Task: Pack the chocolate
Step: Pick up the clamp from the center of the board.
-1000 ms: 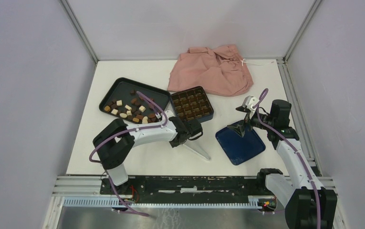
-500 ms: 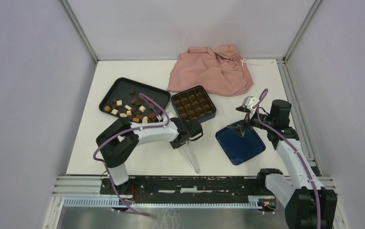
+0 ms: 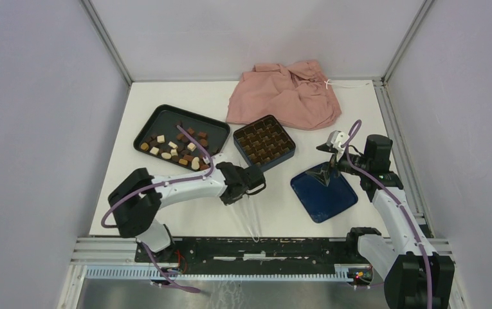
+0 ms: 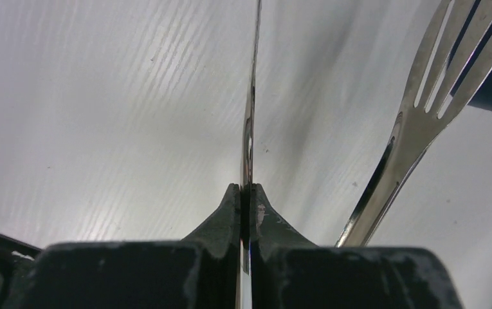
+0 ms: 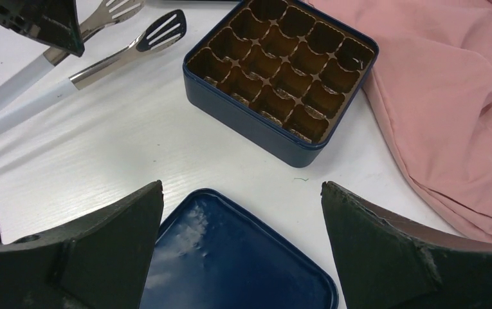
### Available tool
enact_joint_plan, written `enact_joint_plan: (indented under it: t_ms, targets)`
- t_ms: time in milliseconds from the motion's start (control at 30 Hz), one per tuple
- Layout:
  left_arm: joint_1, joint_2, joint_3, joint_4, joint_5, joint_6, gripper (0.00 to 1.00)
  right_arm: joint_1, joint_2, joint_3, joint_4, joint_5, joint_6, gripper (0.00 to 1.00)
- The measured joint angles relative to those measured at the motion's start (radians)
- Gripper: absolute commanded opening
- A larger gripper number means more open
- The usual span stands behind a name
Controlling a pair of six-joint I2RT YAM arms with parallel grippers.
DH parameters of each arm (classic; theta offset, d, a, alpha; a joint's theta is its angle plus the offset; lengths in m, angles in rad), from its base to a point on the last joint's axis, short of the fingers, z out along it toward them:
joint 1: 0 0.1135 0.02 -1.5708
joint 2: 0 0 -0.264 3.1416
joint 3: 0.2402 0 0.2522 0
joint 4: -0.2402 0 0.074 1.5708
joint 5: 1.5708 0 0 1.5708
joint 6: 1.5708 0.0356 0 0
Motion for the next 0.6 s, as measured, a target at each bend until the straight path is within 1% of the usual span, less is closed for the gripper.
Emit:
enact_joint_plan:
  t_ms: [100,200,267,367,467,533,600]
  targets:
    - [-0.010,-0.076,-0.005,-0.013,-0.016,0.047,0.02,0.000,0.004,0.000,-0.003,-0.032,0.000,0.98]
    - [-0.032,-0.154,-0.006,0.008,-0.046,0.153,0.02,0.001,0.016,0.000,-0.002,-0.095,0.001,0.98]
    - [-0.069,-0.231,-0.031,0.071,-0.080,0.258,0.02,0.006,0.029,0.000,-0.002,-0.148,0.006,0.98]
    - [-0.129,-0.397,-0.121,0.247,-0.095,0.447,0.02,0.033,0.050,0.000,0.011,-0.206,0.058,0.98]
    - [-0.145,-0.548,-0.211,0.423,-0.095,0.623,0.02,0.087,0.069,0.021,0.018,-0.209,0.154,0.98]
    - [-0.143,-0.599,-0.248,0.546,-0.094,0.735,0.02,0.123,0.079,0.066,0.005,-0.208,0.204,0.98]
    - [-0.140,-0.607,-0.264,0.663,-0.077,0.829,0.02,0.143,0.090,0.132,-0.001,-0.217,0.254,0.98]
